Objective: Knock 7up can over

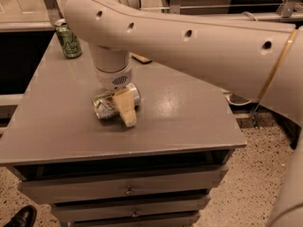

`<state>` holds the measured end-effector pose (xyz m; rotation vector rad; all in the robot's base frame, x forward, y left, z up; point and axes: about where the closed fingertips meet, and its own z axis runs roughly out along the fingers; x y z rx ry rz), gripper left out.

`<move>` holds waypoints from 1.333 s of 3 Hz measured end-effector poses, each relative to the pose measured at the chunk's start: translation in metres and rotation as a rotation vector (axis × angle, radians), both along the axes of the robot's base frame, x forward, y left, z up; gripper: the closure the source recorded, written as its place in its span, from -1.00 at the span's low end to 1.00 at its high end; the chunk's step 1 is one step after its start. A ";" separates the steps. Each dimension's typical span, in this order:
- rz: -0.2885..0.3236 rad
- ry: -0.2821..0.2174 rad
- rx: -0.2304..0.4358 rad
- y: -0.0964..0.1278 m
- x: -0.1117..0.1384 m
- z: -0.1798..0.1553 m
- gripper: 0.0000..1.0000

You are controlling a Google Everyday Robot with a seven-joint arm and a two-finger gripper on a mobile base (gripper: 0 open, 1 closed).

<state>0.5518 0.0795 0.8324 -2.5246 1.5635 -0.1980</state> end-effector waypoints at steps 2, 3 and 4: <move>0.023 0.017 -0.040 -0.005 -0.002 -0.004 -1.00; 0.025 0.025 -0.037 -0.007 -0.004 -0.005 -1.00; -0.004 0.053 0.060 -0.015 -0.008 0.010 -1.00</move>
Offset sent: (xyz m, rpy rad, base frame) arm -0.0027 -0.0060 -0.0072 -0.0610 0.0295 0.0353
